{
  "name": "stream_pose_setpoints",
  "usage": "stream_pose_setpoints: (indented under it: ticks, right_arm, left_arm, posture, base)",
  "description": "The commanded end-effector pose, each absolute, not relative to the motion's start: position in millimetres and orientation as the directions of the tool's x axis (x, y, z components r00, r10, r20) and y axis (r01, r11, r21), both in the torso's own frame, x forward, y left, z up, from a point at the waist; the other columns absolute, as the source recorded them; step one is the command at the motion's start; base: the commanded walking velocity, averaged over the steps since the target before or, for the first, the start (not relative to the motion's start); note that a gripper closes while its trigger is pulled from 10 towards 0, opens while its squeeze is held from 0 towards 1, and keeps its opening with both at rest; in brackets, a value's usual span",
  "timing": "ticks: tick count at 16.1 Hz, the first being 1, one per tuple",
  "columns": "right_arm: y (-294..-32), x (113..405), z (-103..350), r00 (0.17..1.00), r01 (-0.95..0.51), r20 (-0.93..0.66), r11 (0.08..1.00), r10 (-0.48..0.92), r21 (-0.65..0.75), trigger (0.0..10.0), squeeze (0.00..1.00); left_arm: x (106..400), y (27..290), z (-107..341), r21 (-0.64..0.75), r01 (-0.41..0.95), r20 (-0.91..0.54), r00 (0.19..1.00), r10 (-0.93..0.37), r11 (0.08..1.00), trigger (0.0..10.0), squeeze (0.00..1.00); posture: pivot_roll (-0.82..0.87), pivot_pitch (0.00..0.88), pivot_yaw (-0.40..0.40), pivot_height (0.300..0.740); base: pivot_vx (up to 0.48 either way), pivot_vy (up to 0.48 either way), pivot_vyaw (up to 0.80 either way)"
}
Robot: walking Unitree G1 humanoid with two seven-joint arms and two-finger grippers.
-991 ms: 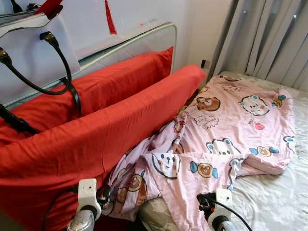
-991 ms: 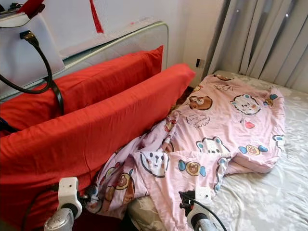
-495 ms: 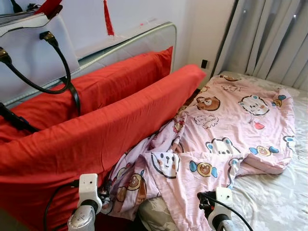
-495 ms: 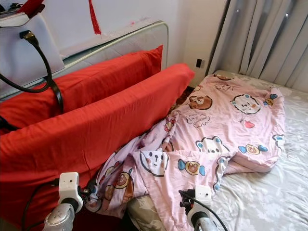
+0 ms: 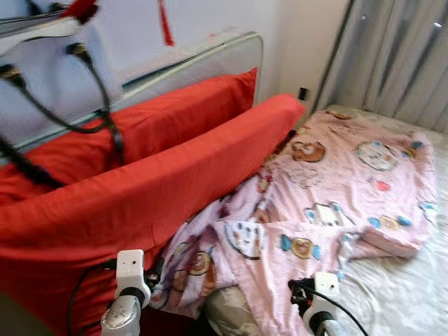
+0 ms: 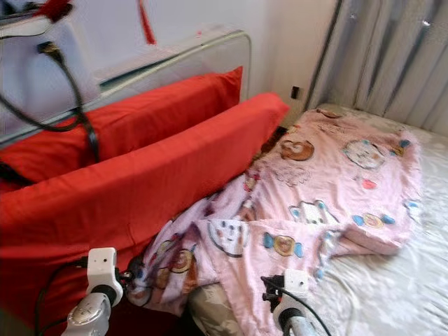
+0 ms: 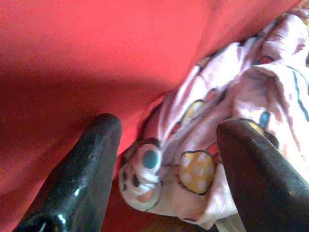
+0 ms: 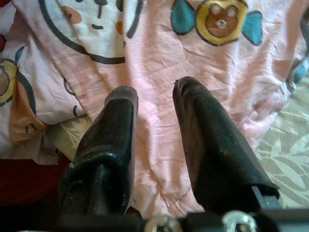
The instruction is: Clean up the room
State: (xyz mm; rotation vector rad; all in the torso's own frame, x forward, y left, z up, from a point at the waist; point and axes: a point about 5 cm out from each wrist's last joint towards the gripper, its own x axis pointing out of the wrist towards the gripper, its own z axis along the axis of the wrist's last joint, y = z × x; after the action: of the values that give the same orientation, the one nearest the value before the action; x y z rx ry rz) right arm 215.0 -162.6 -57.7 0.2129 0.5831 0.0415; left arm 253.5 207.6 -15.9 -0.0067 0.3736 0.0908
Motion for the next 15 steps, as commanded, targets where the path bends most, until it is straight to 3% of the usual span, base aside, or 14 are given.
stream_pose_setpoints:
  ticks: [1,10,15]
  right_arm:
    - [-158.7,215.7,-57.6,0.834,0.013,-0.541,0.977,0.108,0.215,10.0,0.0]
    - [-163.0,224.1,-52.6,0.845,0.047,-0.531,0.984,0.053,0.173,10.0,0.0]
    - [-162.7,232.0,-45.0,0.876,0.031,-0.479,0.983,0.06,0.18,10.0,0.0]
  left_arm:
    - [252.5,212.8,-16.0,0.023,-0.107,-0.371,0.923,0.107,0.994,10.0,0.0]
    - [251.8,210.5,-18.2,0.018,-0.097,-0.382,0.919,0.096,0.995,10.0,0.0]
    - [252.2,208.0,-19.0,0.016,-0.089,-0.386,0.918,0.088,0.996,10.0,0.0]
  posture:
    - [0.0,0.0,-0.009,0.715]
    - [0.0,0.0,-0.007,0.715]
    - [0.0,0.0,-0.01,0.676]
  base:
    - [0.0,0.0,0.0]
    - [0.0,0.0,0.0]
    - [0.0,0.0,0.0]
